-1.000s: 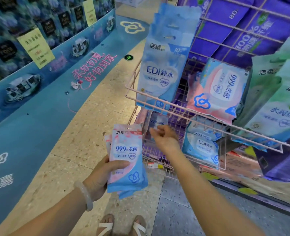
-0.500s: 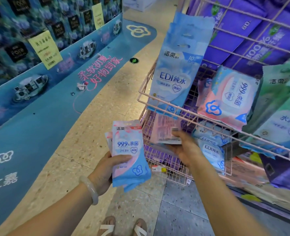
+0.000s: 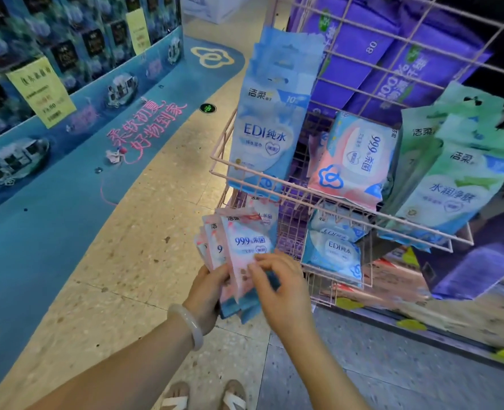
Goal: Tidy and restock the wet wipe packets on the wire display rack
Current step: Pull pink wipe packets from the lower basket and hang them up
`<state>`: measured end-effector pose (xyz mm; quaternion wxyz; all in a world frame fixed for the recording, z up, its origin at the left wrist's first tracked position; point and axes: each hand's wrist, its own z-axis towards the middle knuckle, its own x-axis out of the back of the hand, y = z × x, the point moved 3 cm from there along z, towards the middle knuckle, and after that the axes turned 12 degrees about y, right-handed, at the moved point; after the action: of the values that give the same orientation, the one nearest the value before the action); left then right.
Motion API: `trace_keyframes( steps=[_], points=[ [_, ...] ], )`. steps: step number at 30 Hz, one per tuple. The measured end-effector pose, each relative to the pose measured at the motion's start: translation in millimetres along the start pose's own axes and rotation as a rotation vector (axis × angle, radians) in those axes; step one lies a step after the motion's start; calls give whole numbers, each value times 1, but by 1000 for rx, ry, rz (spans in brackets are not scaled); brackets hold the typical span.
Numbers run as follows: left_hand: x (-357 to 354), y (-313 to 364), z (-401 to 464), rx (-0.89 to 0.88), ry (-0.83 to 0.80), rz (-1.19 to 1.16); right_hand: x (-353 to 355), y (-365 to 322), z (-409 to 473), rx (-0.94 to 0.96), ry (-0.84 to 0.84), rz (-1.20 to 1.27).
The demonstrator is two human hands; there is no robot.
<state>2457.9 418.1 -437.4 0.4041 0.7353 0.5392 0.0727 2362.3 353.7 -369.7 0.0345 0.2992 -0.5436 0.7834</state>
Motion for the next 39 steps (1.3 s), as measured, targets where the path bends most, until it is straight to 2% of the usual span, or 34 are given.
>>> trace_keyframes(
  steps=[3, 6, 8, 11, 13, 15, 18, 19, 21, 23, 25, 27, 29, 32, 39],
  points=[
    [5, -1, 2, 42, 19, 23, 5, 23, 10, -247, -21, 39],
    [-1, 4, -3, 31, -11, 34, 1, 37, 12, -584, -175, 288],
    [-3, 8, -4, 52, -66, 15, 3, 43, 13, -663, -216, 382],
    [-5, 14, -6, 149, -200, 8, 2, 47, 15, -646, -194, 396],
    [-8, 15, -6, 155, -242, 39, -4, 48, 12, -583, -196, 335],
    [-10, 17, -3, 126, -225, 39, -12, 47, 7, -558, -240, 304],
    [-5, 19, 1, 110, -137, 24, -11, 50, 17, -653, -302, 468],
    [-1, 19, 2, 109, -113, 21, -7, 53, 27, -705, -235, 504],
    [6, 17, 4, 105, -89, 33, 3, 65, 49, -702, -24, 383],
    [15, 14, 5, 98, -85, 57, 9, 76, 72, -543, 63, 98],
    [27, 11, 6, 96, -93, 39, 1, 85, 95, -398, -60, -204],
    [39, 10, 8, 110, -101, 2, -14, 96, 112, -407, -190, -359],
    [48, 11, 9, 107, -99, -6, -30, 104, 123, -441, -275, -380],
    [57, 14, 10, 83, -79, 40, -51, 107, 126, -499, -344, -274],
    [58, 17, 14, 65, -35, 54, -66, 109, 126, -332, -388, -461]
  ],
)
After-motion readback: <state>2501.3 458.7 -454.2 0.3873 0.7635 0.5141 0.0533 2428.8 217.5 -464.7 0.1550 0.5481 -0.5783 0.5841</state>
